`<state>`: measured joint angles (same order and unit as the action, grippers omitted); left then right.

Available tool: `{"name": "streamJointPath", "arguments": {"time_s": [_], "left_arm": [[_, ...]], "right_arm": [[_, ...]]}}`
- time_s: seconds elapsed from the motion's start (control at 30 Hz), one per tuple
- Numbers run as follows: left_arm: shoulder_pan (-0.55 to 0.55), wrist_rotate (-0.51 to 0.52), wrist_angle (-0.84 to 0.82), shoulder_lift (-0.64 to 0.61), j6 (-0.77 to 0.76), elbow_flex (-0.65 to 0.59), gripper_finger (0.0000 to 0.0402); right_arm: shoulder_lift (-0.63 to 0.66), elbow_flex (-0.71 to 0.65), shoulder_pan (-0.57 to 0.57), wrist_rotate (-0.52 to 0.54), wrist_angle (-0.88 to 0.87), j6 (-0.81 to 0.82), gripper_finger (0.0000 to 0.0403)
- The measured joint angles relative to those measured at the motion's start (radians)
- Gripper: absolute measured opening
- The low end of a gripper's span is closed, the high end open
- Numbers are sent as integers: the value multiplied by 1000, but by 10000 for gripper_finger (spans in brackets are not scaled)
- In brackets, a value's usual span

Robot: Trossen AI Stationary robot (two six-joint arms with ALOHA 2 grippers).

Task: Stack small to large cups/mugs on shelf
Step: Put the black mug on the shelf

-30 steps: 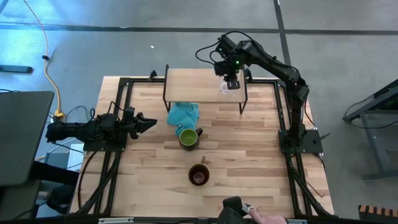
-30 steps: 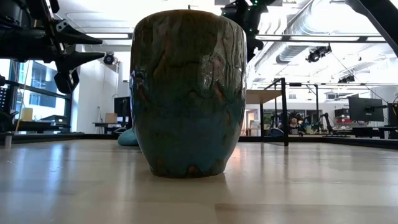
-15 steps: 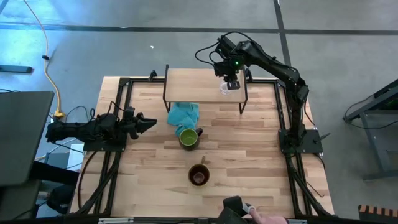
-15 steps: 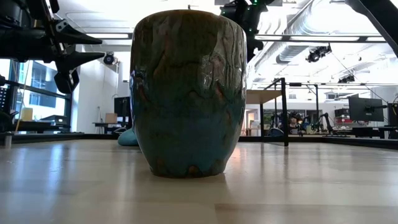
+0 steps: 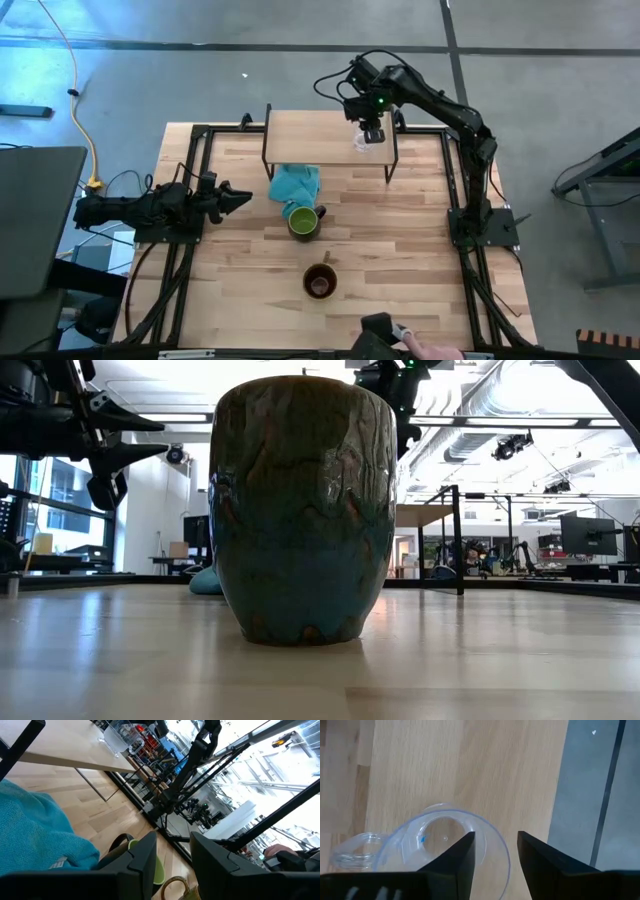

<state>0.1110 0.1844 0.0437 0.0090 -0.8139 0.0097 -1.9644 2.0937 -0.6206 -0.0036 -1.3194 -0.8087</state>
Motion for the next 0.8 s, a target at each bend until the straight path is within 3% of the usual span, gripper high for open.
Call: {"name": "streamJointPath", "arguments": {"time_s": [0.8], "left_arm": [[0,0,0,0,-2,0,106]], "right_arm": [[3,0,-3,20,-34,0,148]]}}
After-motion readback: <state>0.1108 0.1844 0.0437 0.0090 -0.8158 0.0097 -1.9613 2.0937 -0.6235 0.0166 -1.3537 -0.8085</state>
